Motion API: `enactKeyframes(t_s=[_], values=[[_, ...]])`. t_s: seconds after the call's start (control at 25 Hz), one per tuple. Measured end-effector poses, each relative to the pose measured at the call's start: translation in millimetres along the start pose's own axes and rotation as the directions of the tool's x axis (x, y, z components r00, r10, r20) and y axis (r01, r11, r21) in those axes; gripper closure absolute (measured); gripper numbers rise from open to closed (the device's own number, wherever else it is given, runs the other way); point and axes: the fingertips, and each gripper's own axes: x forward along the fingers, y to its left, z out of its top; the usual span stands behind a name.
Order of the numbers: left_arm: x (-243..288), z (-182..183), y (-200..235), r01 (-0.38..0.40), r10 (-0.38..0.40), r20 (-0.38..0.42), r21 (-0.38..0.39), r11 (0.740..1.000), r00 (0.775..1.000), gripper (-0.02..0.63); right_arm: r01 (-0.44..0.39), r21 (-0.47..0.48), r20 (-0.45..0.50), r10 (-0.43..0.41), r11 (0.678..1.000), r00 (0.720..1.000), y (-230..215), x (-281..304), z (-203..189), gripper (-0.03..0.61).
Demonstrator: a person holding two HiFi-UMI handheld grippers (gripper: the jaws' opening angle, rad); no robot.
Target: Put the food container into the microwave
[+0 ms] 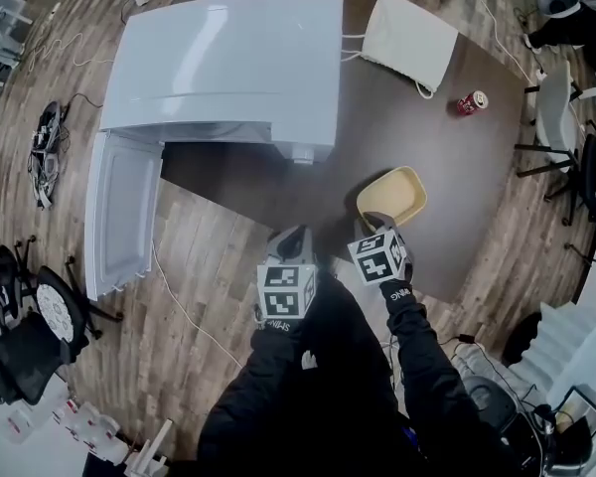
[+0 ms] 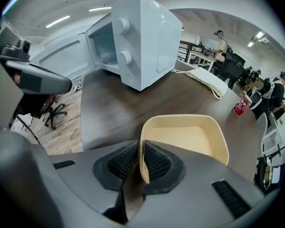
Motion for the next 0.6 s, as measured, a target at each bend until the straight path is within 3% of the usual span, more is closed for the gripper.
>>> enactKeyframes(t_s=[0.24,0.6], values=[[-3,-2,3,-0.004,0.004,0.005,-0.006,1.000,1.000,0.580,0.028,-0.026,-0.001,-0.028,0.999,1.000,-2,-2,1,0.537],[-22,-2,7,-0.024,0.024,0.027,-0.010,1.000,0.999,0.580,0.081,-0.122,0.071,-0.073,0.989,0.995,10,-37,21,0.546]])
